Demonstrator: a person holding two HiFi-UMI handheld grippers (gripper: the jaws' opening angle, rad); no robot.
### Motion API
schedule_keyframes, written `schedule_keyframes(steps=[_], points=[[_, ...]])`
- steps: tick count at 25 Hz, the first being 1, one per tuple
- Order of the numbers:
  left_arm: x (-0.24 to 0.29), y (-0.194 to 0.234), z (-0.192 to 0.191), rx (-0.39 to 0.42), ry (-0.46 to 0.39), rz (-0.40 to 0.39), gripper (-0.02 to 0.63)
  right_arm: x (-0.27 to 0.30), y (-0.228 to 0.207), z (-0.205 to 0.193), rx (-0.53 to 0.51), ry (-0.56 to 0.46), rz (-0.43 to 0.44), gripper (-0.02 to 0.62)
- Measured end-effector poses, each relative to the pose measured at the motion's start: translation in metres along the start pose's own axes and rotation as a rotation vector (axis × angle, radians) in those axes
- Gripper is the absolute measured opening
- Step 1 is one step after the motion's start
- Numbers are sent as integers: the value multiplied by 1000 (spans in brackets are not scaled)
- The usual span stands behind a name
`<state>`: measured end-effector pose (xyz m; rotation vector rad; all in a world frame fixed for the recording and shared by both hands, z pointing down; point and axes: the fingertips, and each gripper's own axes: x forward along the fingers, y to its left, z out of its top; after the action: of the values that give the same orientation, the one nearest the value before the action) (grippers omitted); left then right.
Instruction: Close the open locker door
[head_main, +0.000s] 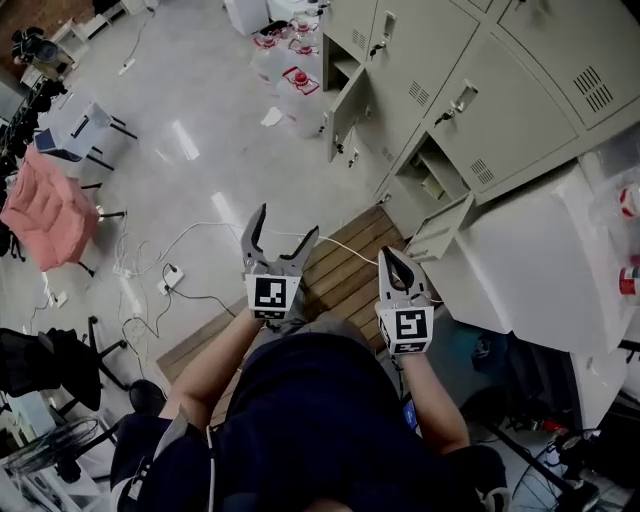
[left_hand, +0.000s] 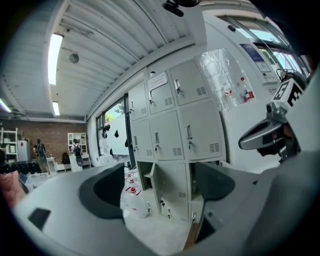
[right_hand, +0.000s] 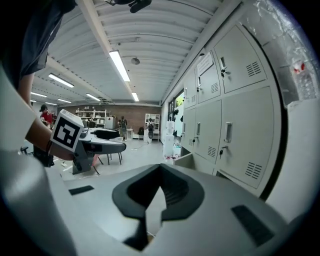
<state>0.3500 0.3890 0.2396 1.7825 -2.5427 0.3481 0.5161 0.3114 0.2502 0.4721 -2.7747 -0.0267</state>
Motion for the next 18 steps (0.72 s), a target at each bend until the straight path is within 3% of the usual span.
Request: schedule_keyframes(steps=[9, 18], points=[[122, 67, -55, -33, 54, -71, 446, 125, -11, 21, 19, 97, -132, -5], [226, 56, -123, -59, 123, -59, 439, 188, -44, 7, 20, 129, -185, -5]])
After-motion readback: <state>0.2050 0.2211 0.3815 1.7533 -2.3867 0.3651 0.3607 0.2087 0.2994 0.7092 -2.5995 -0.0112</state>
